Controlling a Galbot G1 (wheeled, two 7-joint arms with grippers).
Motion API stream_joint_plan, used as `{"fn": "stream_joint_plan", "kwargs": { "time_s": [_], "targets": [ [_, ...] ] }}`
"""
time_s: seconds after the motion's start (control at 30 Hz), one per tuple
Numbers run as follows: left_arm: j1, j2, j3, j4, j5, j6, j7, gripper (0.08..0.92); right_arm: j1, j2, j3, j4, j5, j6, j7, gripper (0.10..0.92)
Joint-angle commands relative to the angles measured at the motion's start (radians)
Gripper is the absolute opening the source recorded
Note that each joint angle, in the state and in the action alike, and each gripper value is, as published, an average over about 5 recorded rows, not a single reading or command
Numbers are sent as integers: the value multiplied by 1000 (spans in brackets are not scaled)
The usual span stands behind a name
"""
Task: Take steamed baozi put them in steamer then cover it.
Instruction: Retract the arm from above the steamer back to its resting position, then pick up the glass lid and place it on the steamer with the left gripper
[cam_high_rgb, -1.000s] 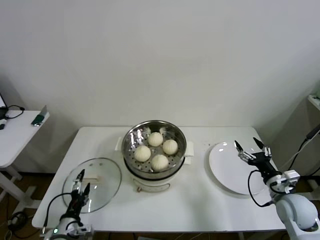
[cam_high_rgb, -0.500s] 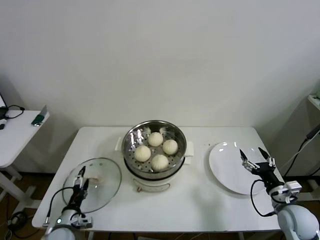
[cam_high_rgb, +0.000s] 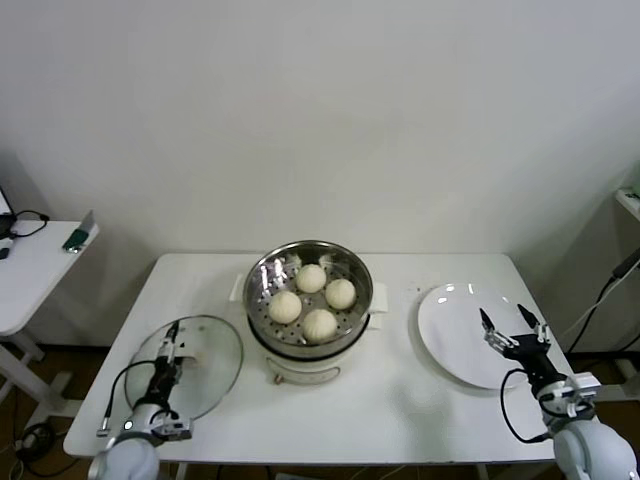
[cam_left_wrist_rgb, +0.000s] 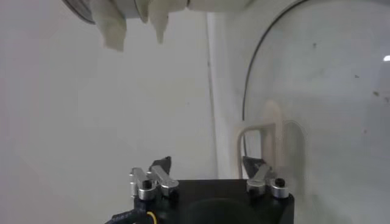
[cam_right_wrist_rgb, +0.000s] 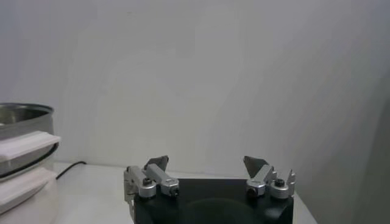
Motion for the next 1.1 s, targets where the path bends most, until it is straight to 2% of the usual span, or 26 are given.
{"fn": "stream_joint_plan", "kwargs": {
  "time_s": [0.03, 0.4, 0.67, 0.93, 1.1],
  "targets": [
    [-23, 4, 9, 28, -12, -10, -2, 697, -1, 20, 5, -5, -30, 8, -3, 823],
    [-9, 24, 11, 13, -54, -12, 2, 386, 21, 22, -9, -34, -57, 10, -2, 823],
    [39, 48, -9, -103, -97, 16, 9, 169, 50, 16, -20, -56, -86, 19, -1, 823],
    [172, 75, -49, -356, -134, 147, 18, 152, 79, 1, -23, -91, -109, 38, -6, 823],
    [244, 130, -69, -545, -139, 287, 39, 152, 93, -17, -19, -125, -111, 40, -14, 823]
  ]
}}
